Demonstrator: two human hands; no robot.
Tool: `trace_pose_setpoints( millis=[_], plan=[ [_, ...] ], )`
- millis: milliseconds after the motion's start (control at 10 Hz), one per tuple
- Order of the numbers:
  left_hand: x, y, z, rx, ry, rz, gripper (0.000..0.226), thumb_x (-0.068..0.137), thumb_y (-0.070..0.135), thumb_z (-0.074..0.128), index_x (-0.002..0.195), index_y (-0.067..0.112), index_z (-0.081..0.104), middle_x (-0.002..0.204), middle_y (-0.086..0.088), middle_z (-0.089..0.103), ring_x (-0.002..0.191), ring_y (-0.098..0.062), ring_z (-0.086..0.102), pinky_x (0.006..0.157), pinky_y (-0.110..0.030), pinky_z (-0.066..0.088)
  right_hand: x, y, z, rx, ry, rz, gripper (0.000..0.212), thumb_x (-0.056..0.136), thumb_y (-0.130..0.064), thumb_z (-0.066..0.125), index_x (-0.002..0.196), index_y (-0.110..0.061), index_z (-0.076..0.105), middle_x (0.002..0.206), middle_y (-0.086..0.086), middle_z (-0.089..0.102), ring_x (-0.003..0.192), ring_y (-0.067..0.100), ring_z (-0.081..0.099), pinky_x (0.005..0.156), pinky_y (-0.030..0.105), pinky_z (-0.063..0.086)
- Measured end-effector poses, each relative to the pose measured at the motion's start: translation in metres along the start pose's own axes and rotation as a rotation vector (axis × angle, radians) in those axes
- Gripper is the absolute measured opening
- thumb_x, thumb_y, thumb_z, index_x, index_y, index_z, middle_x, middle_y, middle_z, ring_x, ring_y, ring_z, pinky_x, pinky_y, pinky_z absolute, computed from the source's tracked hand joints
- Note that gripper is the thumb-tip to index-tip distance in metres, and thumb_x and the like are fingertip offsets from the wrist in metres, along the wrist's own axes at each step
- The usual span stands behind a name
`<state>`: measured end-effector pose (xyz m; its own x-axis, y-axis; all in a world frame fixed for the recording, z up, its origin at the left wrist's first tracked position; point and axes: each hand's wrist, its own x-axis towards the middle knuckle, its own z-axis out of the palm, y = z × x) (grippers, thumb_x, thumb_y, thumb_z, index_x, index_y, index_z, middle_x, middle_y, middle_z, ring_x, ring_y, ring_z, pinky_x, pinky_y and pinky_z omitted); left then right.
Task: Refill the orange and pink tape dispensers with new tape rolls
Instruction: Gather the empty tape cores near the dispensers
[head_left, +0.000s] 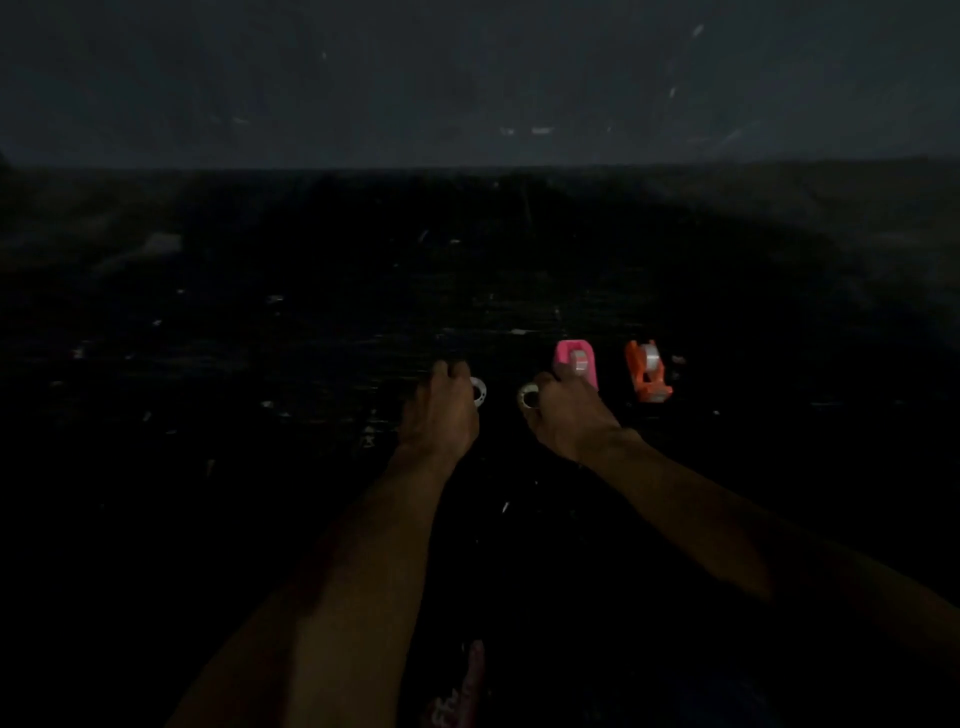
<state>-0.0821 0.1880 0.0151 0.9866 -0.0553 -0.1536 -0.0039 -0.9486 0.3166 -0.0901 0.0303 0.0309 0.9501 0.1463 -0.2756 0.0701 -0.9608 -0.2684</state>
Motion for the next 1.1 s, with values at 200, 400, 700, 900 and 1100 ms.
trace_pose_setpoints(
  millis=[200,400,700,900,1100],
  plan=[
    [0.043,-0.012,0.025,0.032,-0.075,-0.019,0.050,0.089,0.021,0.057,0.136,0.016,0.042,0.134,-0.012,0.045,0.119,-0.031,0.052,0.095,-0.041,0.046,0.053,0.003,0.019,0.024,-0.107,0.011,0.032,0.092,-0.019,0.050,0.123,-0.012,0.057,0.134,0.017,0.046,0.127,0.030,0.038,0.102,0.039,0.037],
    [0.069,-0.014,0.043,0.006,-0.074,-0.025,0.046,0.089,0.021,0.058,0.133,0.014,0.045,0.133,-0.013,0.047,0.117,-0.032,0.054,0.092,-0.040,0.047,0.081,0.009,0.033,0.013,-0.111,0.052,0.035,0.097,-0.018,0.043,0.127,0.001,0.049,0.135,0.022,0.045,0.128,0.035,0.036,0.101,0.041,0.036],
    [0.077,-0.015,0.061,0.002,-0.069,-0.003,0.049,0.089,0.023,0.057,0.135,0.012,0.043,0.133,-0.015,0.047,0.118,-0.033,0.053,0.094,-0.042,0.046,0.087,0.016,0.044,0.047,-0.100,0.069,0.046,0.094,-0.024,0.049,0.132,0.002,0.041,0.140,0.024,0.039,0.129,0.035,0.038,0.104,0.039,0.034],
    [0.062,-0.011,0.050,0.038,-0.065,-0.008,0.055,0.089,0.029,0.057,0.138,0.013,0.038,0.135,-0.014,0.043,0.122,-0.034,0.049,0.096,-0.044,0.045,0.071,0.009,0.032,0.064,-0.085,0.067,0.049,0.095,-0.022,0.047,0.136,0.002,0.036,0.141,0.024,0.036,0.129,0.036,0.038,0.104,0.039,0.034],
    [0.016,0.003,0.026,0.125,0.068,0.027,0.052,0.091,0.031,0.050,0.138,0.011,0.039,0.134,-0.015,0.045,0.124,-0.033,0.045,0.097,-0.045,0.044,0.027,0.013,0.018,0.014,0.040,0.016,0.047,0.091,-0.030,0.050,0.130,-0.005,0.043,0.137,0.022,0.042,0.124,0.039,0.043,0.103,0.042,0.040]
  ],
)
